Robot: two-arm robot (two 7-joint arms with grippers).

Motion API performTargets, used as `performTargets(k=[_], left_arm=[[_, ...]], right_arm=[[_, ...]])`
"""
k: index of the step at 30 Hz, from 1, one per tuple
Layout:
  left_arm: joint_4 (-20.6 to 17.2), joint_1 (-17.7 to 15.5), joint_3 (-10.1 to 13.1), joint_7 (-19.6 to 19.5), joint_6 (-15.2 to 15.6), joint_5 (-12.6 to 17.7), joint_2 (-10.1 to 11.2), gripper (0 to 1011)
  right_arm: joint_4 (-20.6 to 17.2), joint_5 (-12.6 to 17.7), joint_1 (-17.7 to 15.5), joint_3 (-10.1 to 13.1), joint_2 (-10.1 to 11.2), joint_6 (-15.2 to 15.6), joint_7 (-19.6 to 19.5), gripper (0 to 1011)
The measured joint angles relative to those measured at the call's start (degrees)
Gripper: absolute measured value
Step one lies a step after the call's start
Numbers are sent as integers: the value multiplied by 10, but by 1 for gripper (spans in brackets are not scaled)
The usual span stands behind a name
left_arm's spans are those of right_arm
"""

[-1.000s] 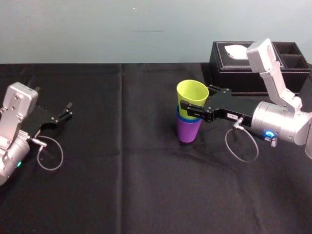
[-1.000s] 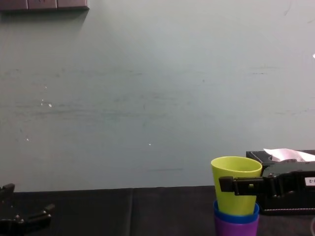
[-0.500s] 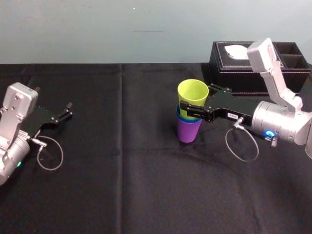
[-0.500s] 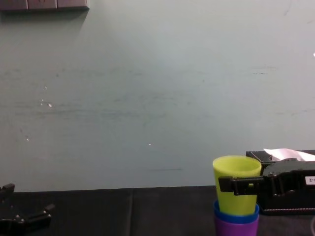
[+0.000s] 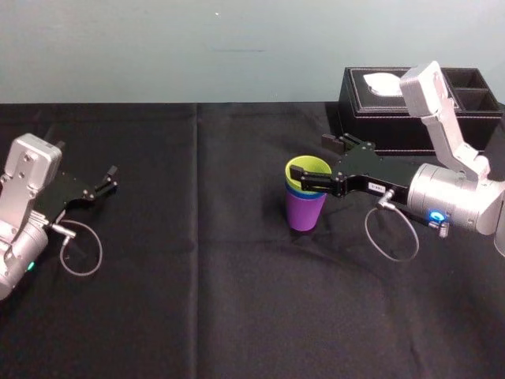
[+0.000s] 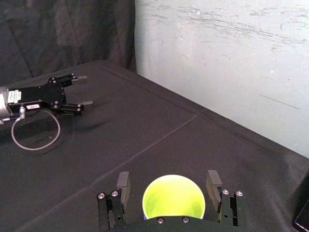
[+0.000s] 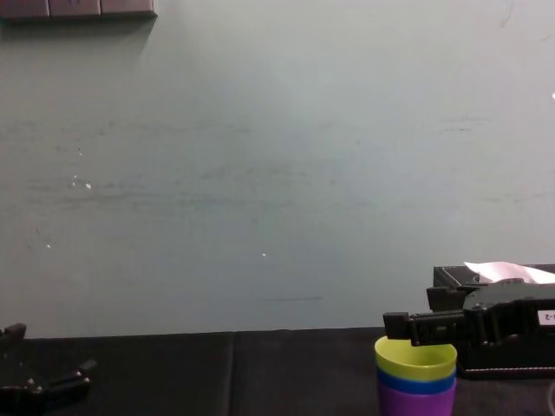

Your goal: Stack the three plastic cups sequentially using one hand.

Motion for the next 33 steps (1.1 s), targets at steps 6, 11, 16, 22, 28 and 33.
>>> performTargets(k=[6, 11, 16, 22, 28, 33], left_arm=[[0, 0, 0, 0, 0, 0, 0, 1011], [0, 0, 0, 0, 0, 0, 0, 1011], [0, 0, 0, 0, 0, 0, 0, 1011], [0, 0, 0, 0, 0, 0, 0, 1012], [0, 0, 0, 0, 0, 0, 0, 1011], [0, 0, 0, 0, 0, 0, 0, 1011]], right_arm=[[-4, 0, -3, 3, 1, -1, -5, 1003], [-35, 8, -30, 30, 16, -9, -29, 1003], [-77, 23, -75, 76, 40, -18, -58, 1004], [-105, 24, -128, 124, 63, -33, -93, 1003], [-101, 23, -169, 163, 67, -45, -114, 1003], [-86, 21, -183, 179, 62, -53, -119, 1003]])
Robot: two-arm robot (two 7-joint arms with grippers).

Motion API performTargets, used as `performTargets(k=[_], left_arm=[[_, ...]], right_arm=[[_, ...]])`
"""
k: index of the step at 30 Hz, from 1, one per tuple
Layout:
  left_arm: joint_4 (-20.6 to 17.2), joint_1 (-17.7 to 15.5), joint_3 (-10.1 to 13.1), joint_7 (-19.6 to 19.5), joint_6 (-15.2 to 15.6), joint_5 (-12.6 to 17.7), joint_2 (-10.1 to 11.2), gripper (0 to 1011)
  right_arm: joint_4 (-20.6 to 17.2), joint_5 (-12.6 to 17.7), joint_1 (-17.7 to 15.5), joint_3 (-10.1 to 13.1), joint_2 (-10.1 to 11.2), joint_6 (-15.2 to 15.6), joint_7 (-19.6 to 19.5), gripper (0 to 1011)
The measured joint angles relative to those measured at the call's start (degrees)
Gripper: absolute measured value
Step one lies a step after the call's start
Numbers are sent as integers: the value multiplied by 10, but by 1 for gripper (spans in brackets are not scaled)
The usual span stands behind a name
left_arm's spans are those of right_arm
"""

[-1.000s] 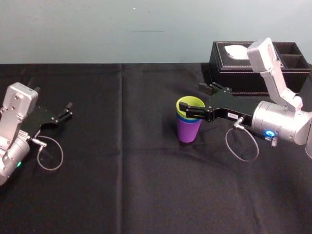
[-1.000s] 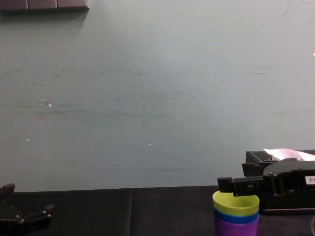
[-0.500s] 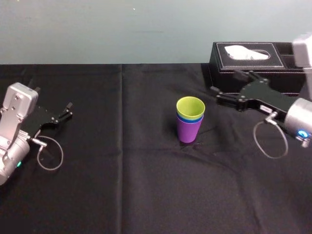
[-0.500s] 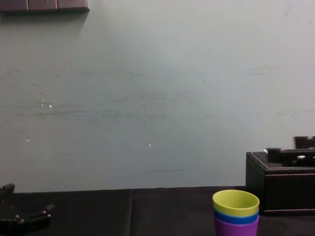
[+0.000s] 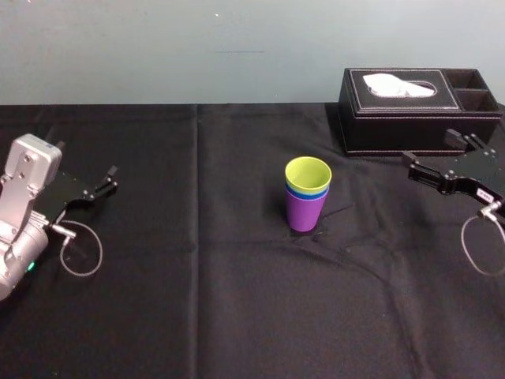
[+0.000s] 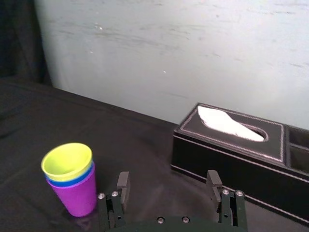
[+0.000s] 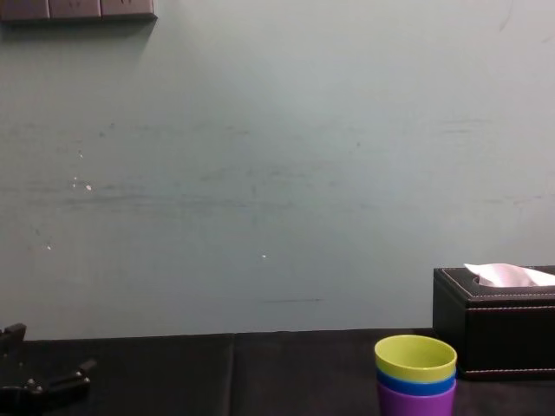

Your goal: Stack the three plastic cups sequentially using one hand.

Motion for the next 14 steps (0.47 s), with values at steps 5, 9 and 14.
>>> performTargets(k=[5, 9, 14], left_arm=[[0, 0, 0, 0, 0, 0, 0, 1011], [0, 0, 0, 0, 0, 0, 0, 1011], [0, 0, 0, 0, 0, 0, 0, 1011]], right_arm=[[17, -5, -6, 8, -6, -5, 0, 1003], [16, -5, -6, 8, -6, -5, 1, 1002], [15, -5, -5, 7, -6, -4, 1, 1003]])
